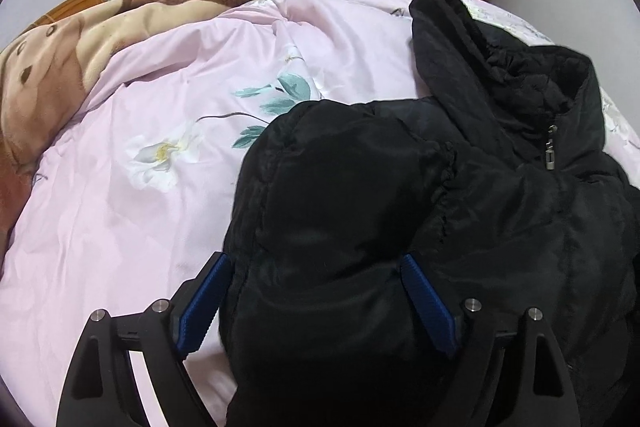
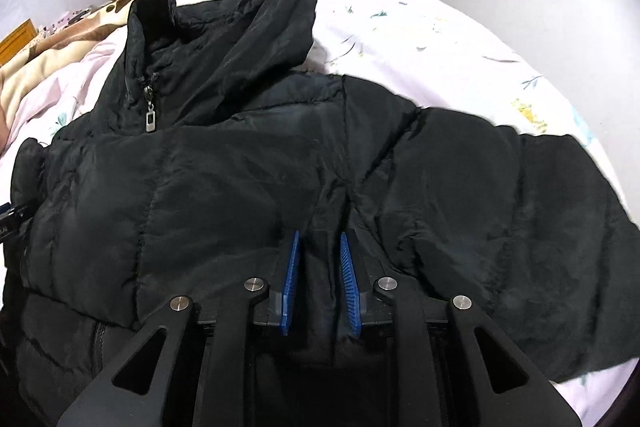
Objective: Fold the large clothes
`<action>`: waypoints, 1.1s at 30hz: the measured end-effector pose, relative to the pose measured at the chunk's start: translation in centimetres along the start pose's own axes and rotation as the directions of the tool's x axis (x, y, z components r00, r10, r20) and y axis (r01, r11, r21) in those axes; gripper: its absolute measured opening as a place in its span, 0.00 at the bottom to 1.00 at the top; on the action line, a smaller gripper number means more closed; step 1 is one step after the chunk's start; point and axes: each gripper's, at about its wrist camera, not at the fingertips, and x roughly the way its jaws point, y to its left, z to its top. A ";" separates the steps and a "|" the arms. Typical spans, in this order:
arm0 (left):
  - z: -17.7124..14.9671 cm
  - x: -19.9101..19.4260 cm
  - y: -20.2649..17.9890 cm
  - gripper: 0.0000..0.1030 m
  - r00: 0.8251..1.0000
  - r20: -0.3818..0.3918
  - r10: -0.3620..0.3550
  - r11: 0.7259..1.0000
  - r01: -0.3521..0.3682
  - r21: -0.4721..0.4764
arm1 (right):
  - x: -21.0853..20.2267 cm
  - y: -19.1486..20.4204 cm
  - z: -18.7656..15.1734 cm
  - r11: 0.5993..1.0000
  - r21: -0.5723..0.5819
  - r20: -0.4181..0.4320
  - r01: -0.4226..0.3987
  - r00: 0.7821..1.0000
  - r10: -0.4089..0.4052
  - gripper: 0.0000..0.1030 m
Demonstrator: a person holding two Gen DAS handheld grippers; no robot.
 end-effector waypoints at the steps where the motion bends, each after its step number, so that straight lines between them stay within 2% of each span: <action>1: -0.2 -0.8 -0.2 0.84 1.000 0.011 -0.009 1.000 0.009 0.004 | -0.8 -0.5 -0.1 1.000 0.010 0.009 0.001 1.000 -0.001 0.22; 3: -0.8 -2.9 -0.6 0.84 0.999 0.044 -0.024 1.000 0.023 0.012 | -2.7 -2.1 -0.6 0.999 0.039 0.028 0.000 1.000 -0.001 0.25; 5: -1.4 -4.8 -1.4 0.84 0.997 0.068 -0.039 0.999 0.038 0.017 | -4.3 -3.9 -1.1 0.998 0.065 0.032 -0.002 0.999 0.000 0.35; 10: -3.4 -9.7 -5.5 0.84 0.987 0.114 -0.114 0.989 0.101 0.111 | -8.9 -10.7 -3.3 0.984 0.163 0.045 0.077 0.995 -0.085 0.36; 14: -5.0 -11.7 -9.5 0.84 0.977 0.098 -0.191 0.971 0.173 0.167 | -11.5 -17.3 -5.8 0.949 0.270 0.024 0.162 0.984 -0.175 0.45; 18: -6.4 -12.7 -13.3 0.84 0.968 0.070 -0.241 0.955 0.224 0.196 | -14.1 -23.9 -8.9 0.901 0.369 -0.016 0.227 0.971 -0.238 0.45; 22: -7.6 -13.8 -16.8 0.84 0.956 0.047 -0.291 0.931 0.272 0.244 | -15.9 -28.6 -11.1 0.866 0.420 -0.036 0.271 0.959 -0.283 0.46; 25: -8.3 -14.5 -19.1 0.84 0.948 0.033 -0.316 0.918 0.297 0.264 | -16.5 -32.4 -12.6 0.823 0.483 -0.076 0.299 0.951 -0.301 0.48; 28: -9.0 -15.0 -20.7 0.84 0.938 0.023 -0.345 0.905 0.326 0.275 | -16.3 -35.5 -14.1 0.785 0.529 -0.123 0.323 0.944 -0.306 0.61; 30: -9.5 -15.1 -21.8 0.84 0.935 0.008 -0.353 0.899 0.337 0.280 | -15.8 -36.7 -14.6 0.765 0.542 -0.156 0.348 0.936 -0.316 0.61; 33: -10.0 -14.7 -22.7 0.84 0.933 -0.018 -0.359 0.893 0.349 0.284 | -14.7 -38.6 -15.1 0.752 0.581 -0.169 0.312 0.950 -0.264 0.64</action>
